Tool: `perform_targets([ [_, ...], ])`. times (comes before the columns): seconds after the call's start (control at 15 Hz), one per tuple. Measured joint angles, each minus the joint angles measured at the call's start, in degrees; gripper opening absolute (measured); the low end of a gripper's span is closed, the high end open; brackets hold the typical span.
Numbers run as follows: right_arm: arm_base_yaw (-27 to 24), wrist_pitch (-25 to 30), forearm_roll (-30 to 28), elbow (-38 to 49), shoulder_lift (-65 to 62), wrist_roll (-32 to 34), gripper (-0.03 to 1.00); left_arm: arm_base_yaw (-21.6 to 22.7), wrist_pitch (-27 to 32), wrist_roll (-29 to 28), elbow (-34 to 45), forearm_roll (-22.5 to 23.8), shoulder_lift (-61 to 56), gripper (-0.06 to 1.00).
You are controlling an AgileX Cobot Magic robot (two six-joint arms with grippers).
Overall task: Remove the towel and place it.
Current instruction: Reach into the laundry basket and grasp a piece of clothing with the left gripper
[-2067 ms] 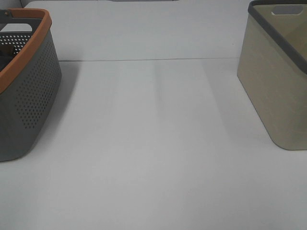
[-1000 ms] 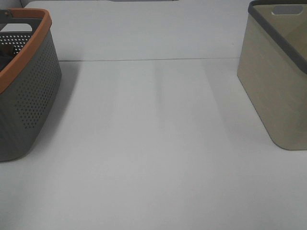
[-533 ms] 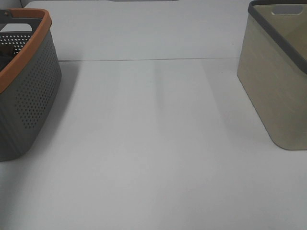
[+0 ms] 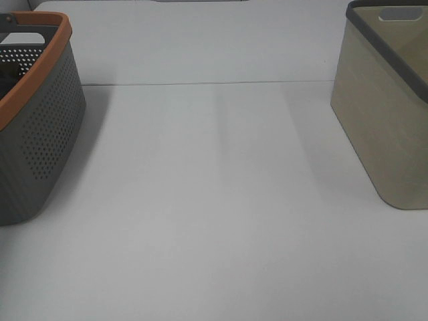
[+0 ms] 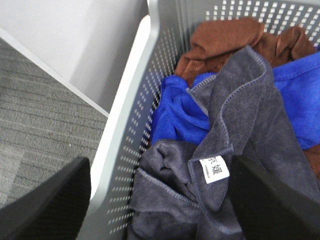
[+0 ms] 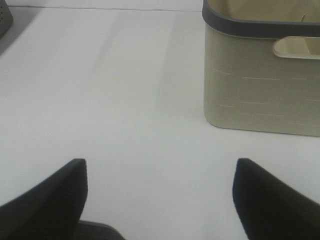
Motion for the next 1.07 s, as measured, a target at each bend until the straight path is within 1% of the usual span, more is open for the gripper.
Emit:
perform_targets([
  [0.13,0.0,0.0,0.0,0.0,0.0,0.0,0.76,0.0,0.0,0.0,-3.04,-0.17,6.7,0.73],
  [0.27,0.0,0.0,0.0,0.0,0.0,0.0,0.76,0.0,0.06,0.0,-6.59,-1.89,13.06,0.73],
  [0.53,0.0,0.0,0.0,0.0,0.0,0.0,0.76,0.0,1.2,0.46,-13.24,-8.19,22.4,0.73],
  [0.67,0.0,0.0,0.0,0.0,0.0,0.0,0.76,0.0,1.26,2.75,-15.3,-11.69,24.47,0.73],
  [0.73,0.0,0.0,0.0,0.0,0.0,0.0,0.76,0.0,1.26,3.72,-16.04,-12.72,24.92,0.73],
  [0.8,0.0,0.0,0.0,0.0,0.0,0.0,0.76,0.0,1.15,4.3,-16.5,-13.46,25.27,0.72],
  [1.07,0.0,0.0,0.0,0.0,0.0,0.06,0.76,-0.74,2.64,5.04,-16.56,-13.35,27.5,0.66],
])
